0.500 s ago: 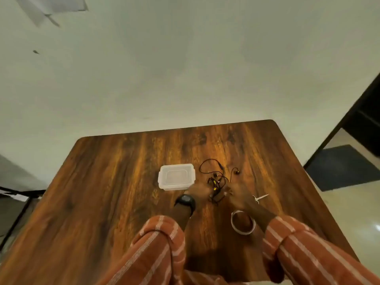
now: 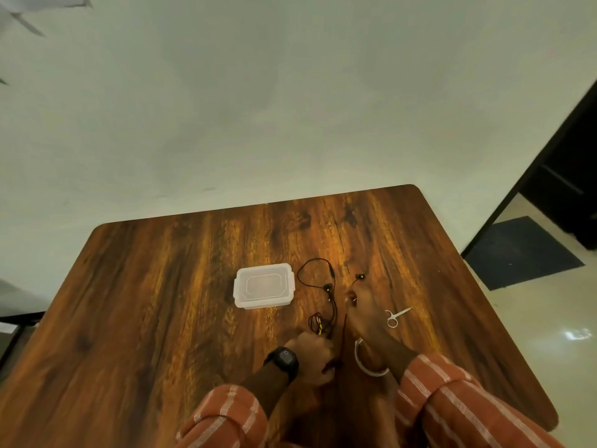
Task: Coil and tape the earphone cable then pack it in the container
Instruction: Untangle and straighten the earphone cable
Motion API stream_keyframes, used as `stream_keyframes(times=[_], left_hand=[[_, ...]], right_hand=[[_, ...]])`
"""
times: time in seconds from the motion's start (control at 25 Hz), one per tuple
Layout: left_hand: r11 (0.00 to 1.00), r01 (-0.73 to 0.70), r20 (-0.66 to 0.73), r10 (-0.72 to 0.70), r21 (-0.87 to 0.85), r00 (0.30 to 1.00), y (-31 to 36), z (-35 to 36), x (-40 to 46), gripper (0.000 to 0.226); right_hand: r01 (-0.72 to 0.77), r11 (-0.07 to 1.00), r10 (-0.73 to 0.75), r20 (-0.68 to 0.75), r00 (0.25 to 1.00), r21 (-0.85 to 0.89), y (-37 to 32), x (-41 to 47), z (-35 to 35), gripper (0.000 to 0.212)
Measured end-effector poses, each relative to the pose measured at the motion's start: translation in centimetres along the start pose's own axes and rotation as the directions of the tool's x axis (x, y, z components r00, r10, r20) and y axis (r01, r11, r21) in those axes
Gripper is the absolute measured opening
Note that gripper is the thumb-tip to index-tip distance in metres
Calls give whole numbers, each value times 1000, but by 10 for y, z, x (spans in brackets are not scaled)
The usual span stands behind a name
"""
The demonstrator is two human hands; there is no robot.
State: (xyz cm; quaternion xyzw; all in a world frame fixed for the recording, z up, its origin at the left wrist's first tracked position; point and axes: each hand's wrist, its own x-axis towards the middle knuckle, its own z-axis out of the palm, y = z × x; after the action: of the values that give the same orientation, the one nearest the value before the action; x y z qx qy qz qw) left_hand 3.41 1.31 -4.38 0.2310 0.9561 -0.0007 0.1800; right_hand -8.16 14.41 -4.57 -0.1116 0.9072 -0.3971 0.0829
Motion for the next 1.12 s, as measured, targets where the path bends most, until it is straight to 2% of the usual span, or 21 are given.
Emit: stream_keyframes(times=[0.04, 0.12, 0.2, 0.28, 0.32, 0.4, 0.48, 0.52, 0.64, 0.76, 0.88, 0.96, 1.04, 1.12], left_hand=[[999, -18, -66, 16, -31, 998, -3, -3, -4, 39], [995, 21, -250, -46, -102, 967, -14, -15, -6, 38], [973, 123, -356, -186, -193, 916, -32, -33, 2, 38], [941, 200, -404, -300, -272, 864, -50, -51, 21, 34], [920, 220, -394, -343, -324, 853, -58, -59, 32, 30], [889, 269, -257, -377, -370, 890, -71, -71, 57, 27], [920, 332, -86, -356, -209, 931, -83, -77, 80, 26], [938, 328, -67, -337, -114, 939, -87, -77, 92, 28], [959, 275, -28, -274, 71, 961, -94, -68, 117, 43], [937, 297, 83, -316, 184, 945, -98, -52, 124, 32], [928, 279, 60, -302, 248, 951, -104, -47, 113, 31], [945, 300, -50, -295, 131, 954, -105, -69, 102, 33], [952, 295, -240, -307, -85, 921, -104, -111, 88, 23], [925, 191, -456, -333, -329, 825, -102, -160, 68, 14]], right_hand=[[74, 995, -72, 29, 997, -66, -4, 5, -2, 19], [214, 950, -168, 208, 964, -225, -3, 13, 0, 31], [280, 917, -150, 406, 902, -285, 0, 10, -1, 42], [361, 860, -119, 548, 828, -359, 10, 7, 0, 45], [412, 809, -88, 605, 791, -420, 15, 4, 0, 47], [478, 727, -34, 669, 742, -493, 27, -3, -4, 48], [514, 702, -52, 685, 726, -492, 34, -9, -11, 43], [524, 702, -62, 691, 720, -483, 34, -12, -15, 42], [495, 750, -150, 616, 773, -438, 30, -17, -28, 32], [385, 851, -205, 449, 870, -357, 18, -19, -43, 24], [115, 989, -84, 284, 955, -95, 5, -6, -52, 19], [-30, 996, 19, 129, 991, 83, -5, 9, -56, 16], [-62, 964, 48, 57, 997, 258, -30, 21, -65, 13], [-18, 880, 0, 39, 999, 475, -65, 35, -76, 38]])
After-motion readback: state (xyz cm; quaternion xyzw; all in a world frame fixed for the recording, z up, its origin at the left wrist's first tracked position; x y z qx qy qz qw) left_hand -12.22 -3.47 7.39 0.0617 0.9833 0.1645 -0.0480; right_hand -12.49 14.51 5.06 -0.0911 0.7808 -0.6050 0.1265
